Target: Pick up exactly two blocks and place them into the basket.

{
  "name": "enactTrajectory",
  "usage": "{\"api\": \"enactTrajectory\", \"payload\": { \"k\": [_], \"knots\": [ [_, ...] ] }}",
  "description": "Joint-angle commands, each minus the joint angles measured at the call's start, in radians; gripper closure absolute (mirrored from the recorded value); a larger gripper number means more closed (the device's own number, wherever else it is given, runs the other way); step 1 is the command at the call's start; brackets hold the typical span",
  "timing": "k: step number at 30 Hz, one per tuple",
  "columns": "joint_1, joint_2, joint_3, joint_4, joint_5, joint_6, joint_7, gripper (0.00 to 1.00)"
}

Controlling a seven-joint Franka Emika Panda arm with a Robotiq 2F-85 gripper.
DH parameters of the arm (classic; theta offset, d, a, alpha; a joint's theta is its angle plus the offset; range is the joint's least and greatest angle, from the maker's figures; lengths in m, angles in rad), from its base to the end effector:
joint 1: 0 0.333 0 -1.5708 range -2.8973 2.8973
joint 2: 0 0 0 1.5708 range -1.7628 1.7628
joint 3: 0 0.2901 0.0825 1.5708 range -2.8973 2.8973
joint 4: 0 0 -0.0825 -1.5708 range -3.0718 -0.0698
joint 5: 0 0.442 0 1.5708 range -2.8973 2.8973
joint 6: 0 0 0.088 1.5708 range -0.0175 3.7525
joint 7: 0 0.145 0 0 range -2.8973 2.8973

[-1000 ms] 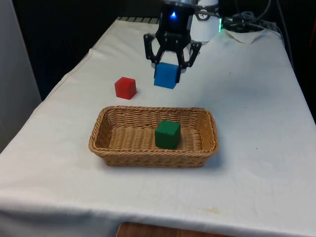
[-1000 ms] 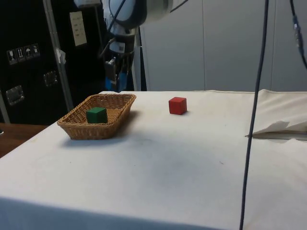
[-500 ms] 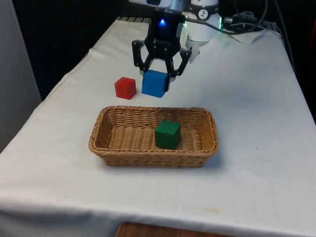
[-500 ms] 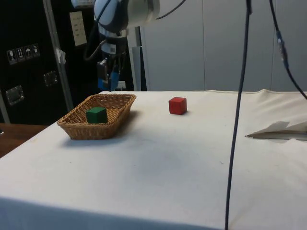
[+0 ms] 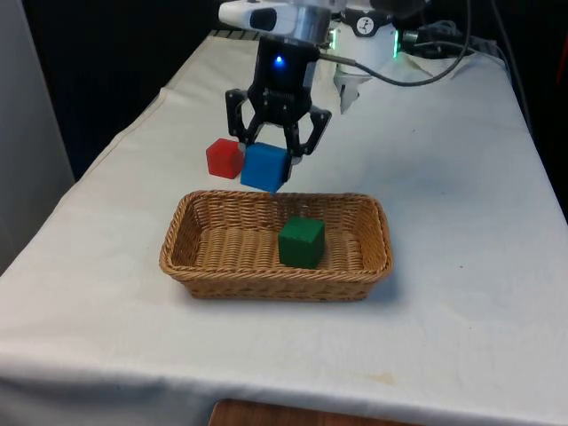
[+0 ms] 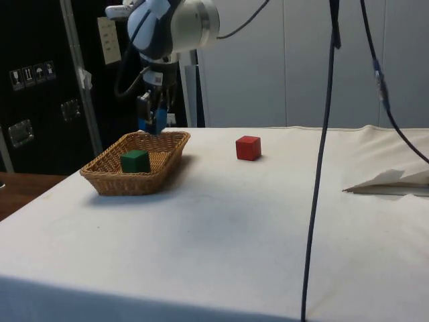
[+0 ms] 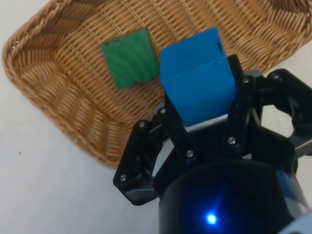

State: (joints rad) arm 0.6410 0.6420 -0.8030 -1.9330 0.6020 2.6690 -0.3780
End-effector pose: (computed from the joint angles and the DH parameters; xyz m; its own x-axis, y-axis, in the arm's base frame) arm 0.6783 -0.1165 0.1787 0.9435 -0.0771 0.3223 -0.1292 -0.9812 0.1435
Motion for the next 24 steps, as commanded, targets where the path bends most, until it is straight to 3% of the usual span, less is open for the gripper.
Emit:
{"api": "enactTrajectory", "payload": {
  "k": [1, 7, 8, 9, 14, 15, 16, 17, 24],
  "knots": [
    [-0.01, 0.004, 0.012, 0.002, 0.016, 0.016, -0.011, 1.0],
    [-0.013, 0.037, 0.014, 0.005, 0.044, 0.04, -0.012, 1.0],
    [-0.001, 0.042, -0.001, 0.0, 0.038, 0.03, -0.002, 1.0],
    [-0.015, 0.052, 0.014, 0.01, 0.054, 0.048, -0.012, 1.0],
    [-0.023, 0.111, 0.014, 0.041, 0.082, 0.066, -0.011, 1.0],
    [-0.024, 0.122, 0.013, 0.048, 0.088, 0.068, -0.011, 1.0],
    [-0.01, 0.123, -0.002, 0.041, 0.083, 0.056, -0.002, 1.0],
    [-0.025, 0.132, 0.012, 0.054, 0.094, 0.071, -0.011, 1.0],
    [-0.025, 0.184, -0.001, 0.078, 0.135, 0.078, -0.013, 1.0]
  ]
}}
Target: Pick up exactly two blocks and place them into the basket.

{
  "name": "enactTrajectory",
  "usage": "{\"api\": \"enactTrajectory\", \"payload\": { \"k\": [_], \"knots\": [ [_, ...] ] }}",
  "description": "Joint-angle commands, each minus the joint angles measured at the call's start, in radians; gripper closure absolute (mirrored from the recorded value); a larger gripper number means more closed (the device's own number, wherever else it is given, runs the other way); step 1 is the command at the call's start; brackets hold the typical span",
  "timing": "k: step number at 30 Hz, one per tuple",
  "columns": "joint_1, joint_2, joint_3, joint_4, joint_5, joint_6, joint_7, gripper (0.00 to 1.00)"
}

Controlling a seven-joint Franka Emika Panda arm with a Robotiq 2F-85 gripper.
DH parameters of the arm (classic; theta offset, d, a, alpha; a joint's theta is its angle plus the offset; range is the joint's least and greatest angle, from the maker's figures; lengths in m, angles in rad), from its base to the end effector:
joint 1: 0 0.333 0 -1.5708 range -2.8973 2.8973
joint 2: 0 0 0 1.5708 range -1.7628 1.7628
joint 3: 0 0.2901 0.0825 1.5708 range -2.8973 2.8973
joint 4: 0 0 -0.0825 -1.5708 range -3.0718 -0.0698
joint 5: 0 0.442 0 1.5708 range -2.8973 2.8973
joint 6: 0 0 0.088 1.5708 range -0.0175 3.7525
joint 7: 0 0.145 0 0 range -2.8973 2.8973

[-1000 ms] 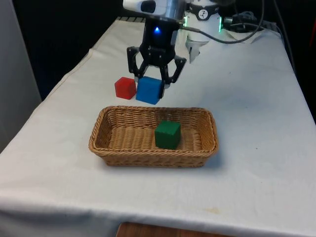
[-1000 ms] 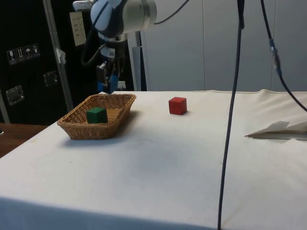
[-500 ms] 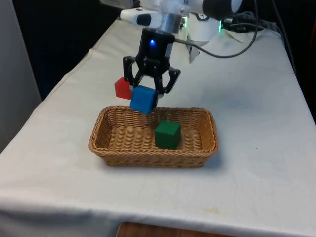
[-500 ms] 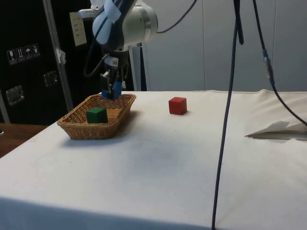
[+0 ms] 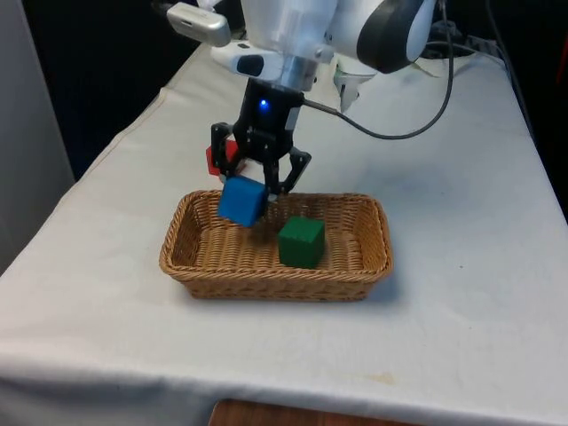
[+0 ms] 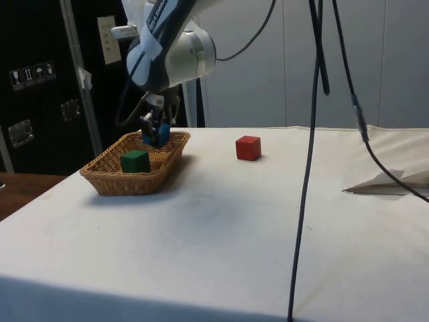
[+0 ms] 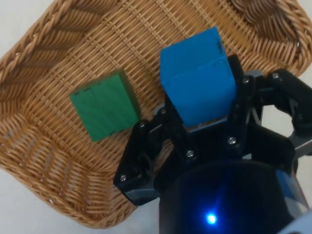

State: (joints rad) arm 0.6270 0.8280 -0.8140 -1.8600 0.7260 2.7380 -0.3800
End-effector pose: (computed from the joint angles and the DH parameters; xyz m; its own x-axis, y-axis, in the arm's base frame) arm 0.6852 -0.1417 0.1333 0.9284 -0.1134 0.3540 -0.1978 -0.9570 0.2123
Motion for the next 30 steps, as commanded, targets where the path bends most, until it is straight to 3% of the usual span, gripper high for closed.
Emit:
{"api": "enactTrajectory", "payload": {
  "k": [1, 2, 4, 5, 9, 10, 11, 14, 15, 18, 19, 20, 21, 26, 27, 28, 29, 30],
  "knots": [
    [0.0, 0.003, -0.001, 0.0, 0.002, 0.0, 0.0, 1.0],
    [-0.011, 0.001, 0.009, 0.005, 0.013, 0.009, -0.01, 1.0],
    [-0.012, 0.006, 0.008, 0.007, 0.016, 0.008, -0.009, 1.0],
    [-0.013, 0.007, 0.008, 0.008, 0.018, 0.007, -0.009, 0.93],
    [-0.013, 0.012, 0.007, 0.01, 0.022, 0.006, -0.008, 0.56],
    [-0.002, 0.012, -0.004, 0.002, 0.015, 0.0, 0.0, 0.45],
    [-0.014, 0.013, 0.007, 0.011, 0.023, 0.005, -0.008, 0.36],
    [-0.014, 0.014, 0.007, 0.012, 0.024, 0.005, -0.008, 0.05],
    [-0.015, 0.015, 0.007, 0.012, 0.024, 0.005, -0.008, 0.01],
    [-0.015, 0.015, 0.007, 0.012, 0.024, 0.005, -0.007, 0.0],
    [-0.004, 0.014, -0.004, 0.003, 0.017, 0.0, 0.0, 0.0],
    [-0.015, 0.015, 0.007, 0.012, 0.024, 0.005, -0.007, 0.0],
    [-0.015, 0.015, 0.007, 0.012, 0.025, 0.005, -0.007, 0.0],
    [0.024, -0.014, -0.021, -0.019, 0.018, 0.01, 0.011, 0.0],
    [0.039, -0.028, -0.03, -0.034, 0.017, 0.012, 0.015, 0.0],
    [0.025, -0.019, -0.021, -0.016, 0.018, 0.003, 0.012, 0.0],
    [0.046, -0.035, -0.034, -0.041, 0.016, 0.014, 0.017, 0.0],
    [0.046, -0.035, -0.034, -0.041, 0.016, 0.014, 0.017, 0.0]
  ]
}}
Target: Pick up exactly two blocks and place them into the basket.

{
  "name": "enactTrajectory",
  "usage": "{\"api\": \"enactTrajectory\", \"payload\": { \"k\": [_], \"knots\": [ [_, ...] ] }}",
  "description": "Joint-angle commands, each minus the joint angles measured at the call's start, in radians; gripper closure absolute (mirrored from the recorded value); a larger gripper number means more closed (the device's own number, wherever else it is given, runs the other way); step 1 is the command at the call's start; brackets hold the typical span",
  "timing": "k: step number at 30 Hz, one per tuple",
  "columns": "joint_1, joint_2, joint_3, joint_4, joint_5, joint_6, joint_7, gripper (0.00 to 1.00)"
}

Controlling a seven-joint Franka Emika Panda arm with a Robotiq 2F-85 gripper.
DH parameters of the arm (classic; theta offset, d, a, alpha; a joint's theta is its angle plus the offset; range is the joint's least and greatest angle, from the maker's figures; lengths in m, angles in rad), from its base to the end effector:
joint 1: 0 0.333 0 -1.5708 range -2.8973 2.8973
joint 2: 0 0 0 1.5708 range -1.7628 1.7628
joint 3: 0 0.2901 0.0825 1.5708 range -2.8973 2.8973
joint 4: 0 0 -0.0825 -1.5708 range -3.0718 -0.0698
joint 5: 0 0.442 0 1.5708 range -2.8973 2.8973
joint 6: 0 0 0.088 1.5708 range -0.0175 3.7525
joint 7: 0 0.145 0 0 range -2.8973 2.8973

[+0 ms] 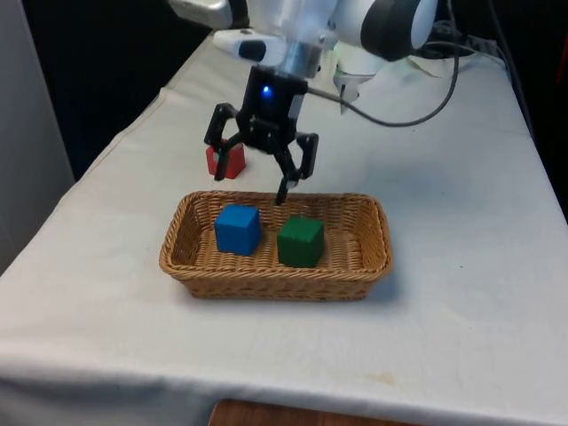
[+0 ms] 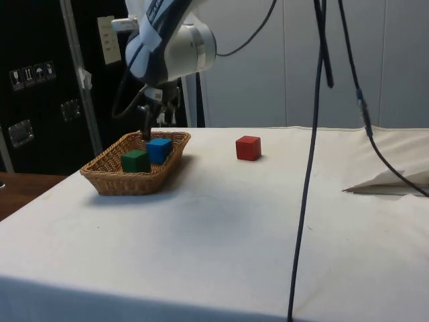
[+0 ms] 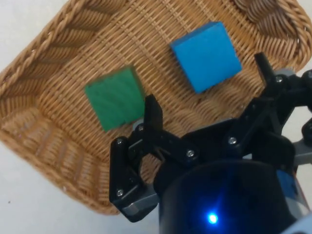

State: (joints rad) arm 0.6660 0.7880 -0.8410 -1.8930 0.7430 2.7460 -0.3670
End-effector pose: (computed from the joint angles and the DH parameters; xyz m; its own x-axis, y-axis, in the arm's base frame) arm 0.6828 -0.1348 0.1507 0.9136 -0.1388 0.3821 -0.2236 -0.9565 0.1874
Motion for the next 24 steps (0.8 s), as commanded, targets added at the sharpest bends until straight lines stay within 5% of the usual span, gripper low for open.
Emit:
{"api": "enactTrajectory", "payload": {
  "k": [1, 5, 6, 7, 8, 12, 13, 14, 20, 21, 22, 24],
  "knots": [
    [0.023, -0.015, -0.017, -0.026, -0.005, 0.008, 0.008, 0.0],
    [0.055, -0.054, -0.036, -0.061, -0.014, 0.017, 0.015, 0.0],
    [0.03, -0.045, -0.014, -0.04, -0.005, 0.013, 0.001, 0.0],
    [0.07, -0.074, -0.043, -0.077, -0.019, 0.023, 0.018, 0.0],
    [0.078, -0.084, -0.045, -0.085, -0.022, 0.027, 0.021, 0.0],
    [0.105, -0.134, -0.046, -0.118, -0.062, 0.046, 0.049, 0.0],
    [0.081, -0.136, -0.024, -0.107, -0.053, 0.044, 0.033, 0.0],
    [0.109, -0.142, -0.046, -0.123, -0.071, 0.048, 0.056, 0.0],
    [0.142, -0.194, -0.046, -0.153, -0.127, 0.072, 0.103, 0.0],
    [0.119, -0.196, -0.024, -0.14, -0.12, 0.069, 0.091, 0.0],
    [0.147, -0.201, -0.045, -0.157, -0.134, 0.076, 0.109, 0.0],
    [0.156, -0.213, -0.045, -0.166, -0.144, 0.084, 0.118, 0.0]
  ]
}}
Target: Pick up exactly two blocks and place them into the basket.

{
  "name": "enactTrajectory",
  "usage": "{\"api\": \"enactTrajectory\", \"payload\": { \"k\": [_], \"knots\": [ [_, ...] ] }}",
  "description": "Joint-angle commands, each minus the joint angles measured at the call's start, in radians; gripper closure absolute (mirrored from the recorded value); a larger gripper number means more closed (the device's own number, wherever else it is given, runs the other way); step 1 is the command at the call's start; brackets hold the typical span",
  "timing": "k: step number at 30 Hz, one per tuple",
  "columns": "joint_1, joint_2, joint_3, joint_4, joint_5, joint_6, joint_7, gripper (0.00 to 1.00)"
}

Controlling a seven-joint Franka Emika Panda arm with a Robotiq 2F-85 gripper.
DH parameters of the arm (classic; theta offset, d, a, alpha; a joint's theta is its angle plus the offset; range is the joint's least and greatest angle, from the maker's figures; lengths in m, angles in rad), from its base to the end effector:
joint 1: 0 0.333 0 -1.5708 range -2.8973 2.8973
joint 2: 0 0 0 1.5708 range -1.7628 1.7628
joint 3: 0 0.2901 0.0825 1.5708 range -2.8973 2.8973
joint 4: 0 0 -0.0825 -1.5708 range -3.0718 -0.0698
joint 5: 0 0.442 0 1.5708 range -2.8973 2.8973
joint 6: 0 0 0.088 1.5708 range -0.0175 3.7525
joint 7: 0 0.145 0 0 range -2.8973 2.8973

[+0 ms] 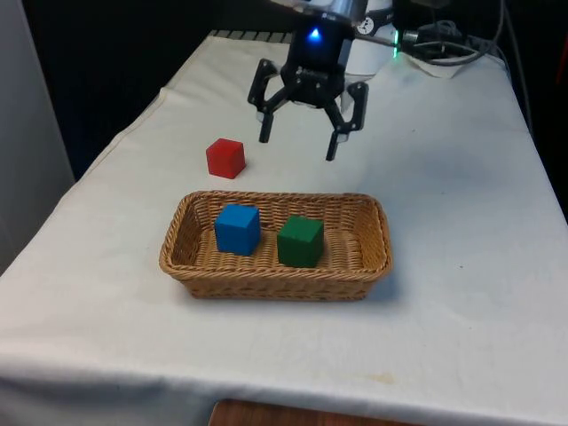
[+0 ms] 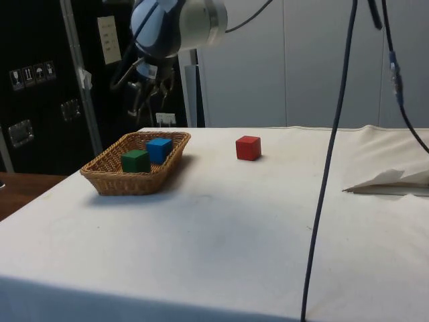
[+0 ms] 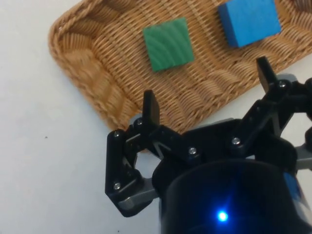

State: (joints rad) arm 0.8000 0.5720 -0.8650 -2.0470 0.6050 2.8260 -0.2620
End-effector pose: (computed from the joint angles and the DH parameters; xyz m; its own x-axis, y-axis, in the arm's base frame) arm 0.6677 -0.0698 0.2005 0.8865 -0.1181 0.4474 -0.1930 -0.9731 0.1256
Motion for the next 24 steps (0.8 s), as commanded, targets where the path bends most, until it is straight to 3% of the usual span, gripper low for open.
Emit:
{"api": "enactTrajectory", "payload": {
  "k": [1, 2, 5, 6, 7, 12, 13, 14, 20, 21, 22, 24],
  "knots": [
    [0.025, -0.003, -0.021, -0.016, -0.012, 0.008, 0.017, 0.0],
    [0.035, -0.016, -0.021, -0.024, -0.023, 0.016, 0.027, 0.0],
    [0.047, -0.035, -0.02, -0.037, -0.038, 0.028, 0.038, 0.0],
    [0.025, -0.039, 0.003, -0.026, -0.029, 0.025, 0.024, 0.0],
    [0.051, -0.042, -0.02, -0.041, -0.041, 0.032, 0.041, 0.0],
    [0.073, -0.082, -0.02, -0.066, -0.069, 0.053, 0.058, 0.0],
    [0.045, -0.077, 0.004, -0.045, -0.057, 0.042, 0.043, 0.0],
    [0.076, -0.088, -0.02, -0.07, -0.073, 0.056, 0.06, 0.0],
    [0.095, -0.124, -0.015, -0.091, -0.084, 0.078, 0.062, 0.0],
    [0.066, -0.119, 0.01, -0.066, -0.072, 0.064, 0.047, 0.0],
    [0.099, -0.134, -0.013, -0.097, -0.086, 0.084, 0.062, 0.0],
    [0.1, -0.139, -0.011, -0.1, -0.087, 0.087, 0.061, 0.0]
  ]
}}
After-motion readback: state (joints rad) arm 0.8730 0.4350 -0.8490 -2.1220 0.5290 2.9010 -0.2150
